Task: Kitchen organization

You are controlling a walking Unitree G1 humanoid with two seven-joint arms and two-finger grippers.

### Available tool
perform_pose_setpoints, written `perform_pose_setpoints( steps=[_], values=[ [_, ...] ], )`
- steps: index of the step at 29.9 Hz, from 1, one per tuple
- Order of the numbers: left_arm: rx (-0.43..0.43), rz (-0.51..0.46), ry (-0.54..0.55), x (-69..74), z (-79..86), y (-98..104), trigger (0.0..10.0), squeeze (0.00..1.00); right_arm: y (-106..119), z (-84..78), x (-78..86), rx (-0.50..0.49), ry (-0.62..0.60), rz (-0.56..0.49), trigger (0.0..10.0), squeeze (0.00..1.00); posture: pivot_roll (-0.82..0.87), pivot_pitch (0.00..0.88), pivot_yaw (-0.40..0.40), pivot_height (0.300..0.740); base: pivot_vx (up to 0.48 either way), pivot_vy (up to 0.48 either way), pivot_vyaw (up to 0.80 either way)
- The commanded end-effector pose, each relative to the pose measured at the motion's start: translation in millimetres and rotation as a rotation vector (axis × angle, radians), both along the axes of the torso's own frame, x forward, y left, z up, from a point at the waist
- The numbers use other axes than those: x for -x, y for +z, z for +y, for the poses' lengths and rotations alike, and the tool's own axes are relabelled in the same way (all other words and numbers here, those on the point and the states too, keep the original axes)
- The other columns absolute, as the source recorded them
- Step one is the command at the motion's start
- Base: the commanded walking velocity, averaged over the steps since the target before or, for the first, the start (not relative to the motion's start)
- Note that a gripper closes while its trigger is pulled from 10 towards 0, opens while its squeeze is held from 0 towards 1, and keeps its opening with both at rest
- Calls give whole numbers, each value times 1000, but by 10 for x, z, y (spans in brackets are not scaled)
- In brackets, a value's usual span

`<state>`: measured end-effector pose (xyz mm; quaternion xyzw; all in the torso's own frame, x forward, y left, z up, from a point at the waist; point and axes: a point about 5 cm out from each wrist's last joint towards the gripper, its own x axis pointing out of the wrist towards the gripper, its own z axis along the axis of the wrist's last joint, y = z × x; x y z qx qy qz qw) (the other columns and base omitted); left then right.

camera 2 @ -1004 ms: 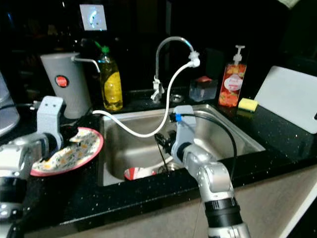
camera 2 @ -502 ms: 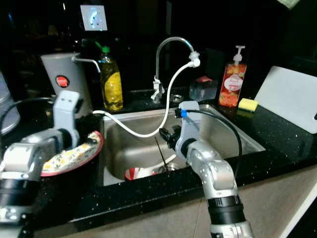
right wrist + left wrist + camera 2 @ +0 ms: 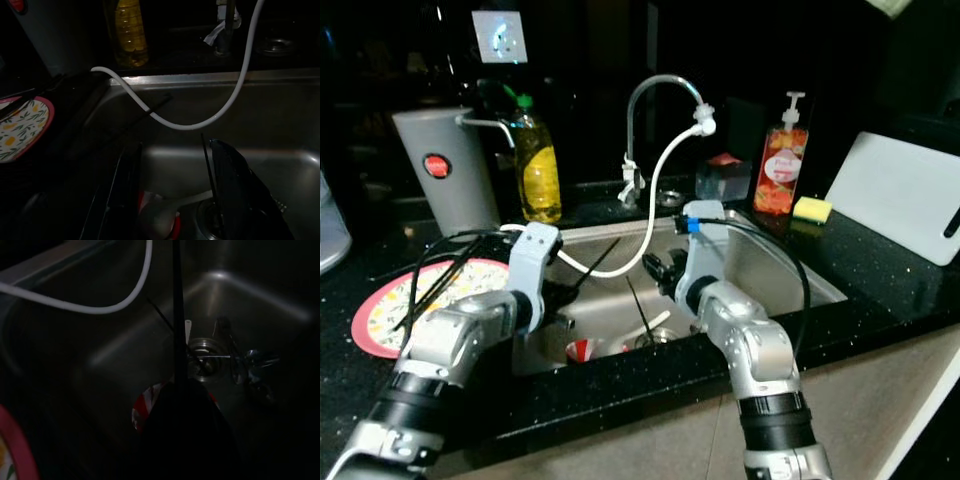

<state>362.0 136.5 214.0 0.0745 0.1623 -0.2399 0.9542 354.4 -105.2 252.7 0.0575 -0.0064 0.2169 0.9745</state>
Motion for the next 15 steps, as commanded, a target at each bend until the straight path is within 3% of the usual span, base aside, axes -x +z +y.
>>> perform_pose_setpoints(
  steps=[1,5,6,7,8,15],
  values=[
    [-25,1,-1,12,-20,-69,10000,0,26,-19,7,-19,-4,-11,10000,0,-79,0,-6,740,0,0,0],
    [-24,-11,12,-9,-12,-79,10000,0,22,-15,7,-22,-3,-10,10000,0,-79,0,-6,740,0,0,0],
    [-21,-14,15,-16,-11,-73,10000,75,21,-12,7,-22,-2,-9,10000,0,-77,0,-10,740,0,0,0],
    [-20,-16,16,-21,-11,-68,10000,75,21,-11,7,-23,-1,-9,10000,0,-76,0,-11,740,0,0,0],
    [-19,-18,21,-26,-7,-66,10000,996,20,-6,6,-24,0,-9,10000,0,-75,0,-11,740,0,0,0],
    [2,-58,39,-35,28,-2,10000,1000,23,10,8,-28,6,-9,10000,0,-75,0,-11,740,0,0,0]
  ],
)
